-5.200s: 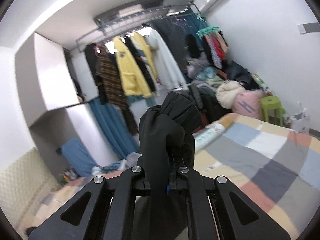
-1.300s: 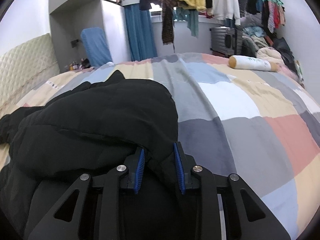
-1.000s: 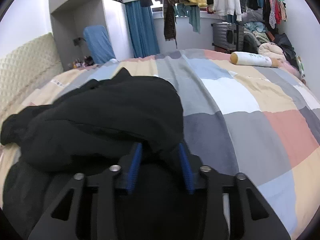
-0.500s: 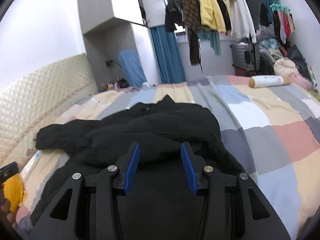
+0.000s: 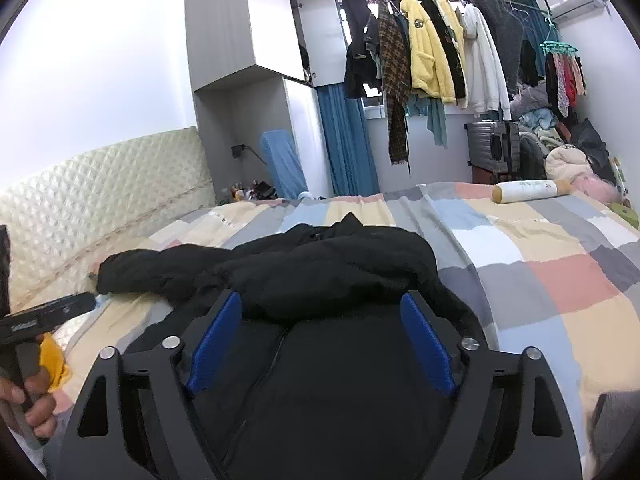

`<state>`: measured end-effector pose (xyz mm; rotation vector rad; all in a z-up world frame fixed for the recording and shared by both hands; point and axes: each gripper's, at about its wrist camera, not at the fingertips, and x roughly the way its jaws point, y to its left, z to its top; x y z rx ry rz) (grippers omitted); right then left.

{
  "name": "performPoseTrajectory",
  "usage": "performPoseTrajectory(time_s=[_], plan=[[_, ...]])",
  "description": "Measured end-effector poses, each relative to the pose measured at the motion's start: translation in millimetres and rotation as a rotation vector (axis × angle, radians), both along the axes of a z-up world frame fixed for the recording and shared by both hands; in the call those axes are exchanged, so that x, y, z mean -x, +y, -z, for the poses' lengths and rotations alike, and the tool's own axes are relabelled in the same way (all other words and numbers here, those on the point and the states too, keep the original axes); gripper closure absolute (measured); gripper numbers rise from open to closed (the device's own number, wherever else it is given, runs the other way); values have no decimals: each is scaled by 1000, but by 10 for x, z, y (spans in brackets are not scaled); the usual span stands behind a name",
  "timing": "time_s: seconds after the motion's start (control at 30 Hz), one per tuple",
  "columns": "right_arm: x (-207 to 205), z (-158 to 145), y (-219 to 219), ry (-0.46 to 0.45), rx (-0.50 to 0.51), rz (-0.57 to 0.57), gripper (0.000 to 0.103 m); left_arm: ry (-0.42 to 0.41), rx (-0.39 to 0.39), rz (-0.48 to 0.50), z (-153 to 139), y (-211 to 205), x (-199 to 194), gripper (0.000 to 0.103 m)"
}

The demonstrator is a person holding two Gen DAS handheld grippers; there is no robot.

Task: Fold large clothes
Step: 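Reach the left gripper to the other sleeve cuff and grasp it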

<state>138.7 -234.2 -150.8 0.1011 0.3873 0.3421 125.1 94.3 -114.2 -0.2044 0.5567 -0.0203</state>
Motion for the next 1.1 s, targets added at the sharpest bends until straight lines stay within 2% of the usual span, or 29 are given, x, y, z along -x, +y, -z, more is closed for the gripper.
performPoseTrajectory(time_s=[0.1, 0.2, 0.37, 0.53, 0.63, 0.87, 1.0, 1.1], plan=[[132, 42, 35, 4, 17, -19, 3, -3, 9, 3, -12, -5, 36, 0], [269, 85, 58, 10, 21, -35, 2, -10, 28, 6, -24, 8, 70, 0], [412, 80, 101, -8, 35, -44, 0, -18, 2, -13, -65, 54, 46, 0], [388, 142, 111, 10, 37, -55, 0, -41, -14, -62, -190, 320, -157, 0], [323, 198, 108, 35, 34, -55, 0, -44, 27, -106, -226, 640, -331, 0], [267, 271, 110, 69, 25, -31, 0, 22, 236, -205, -183, 1752, -807, 0], [220, 329, 110, 91, 32, -5, 0, 42, 213, -317, -69, 2424, -939, 0], [140, 359, 126, 105, 35, 18, 0, 87, 293, -376, 182, 2953, -1034, 0]])
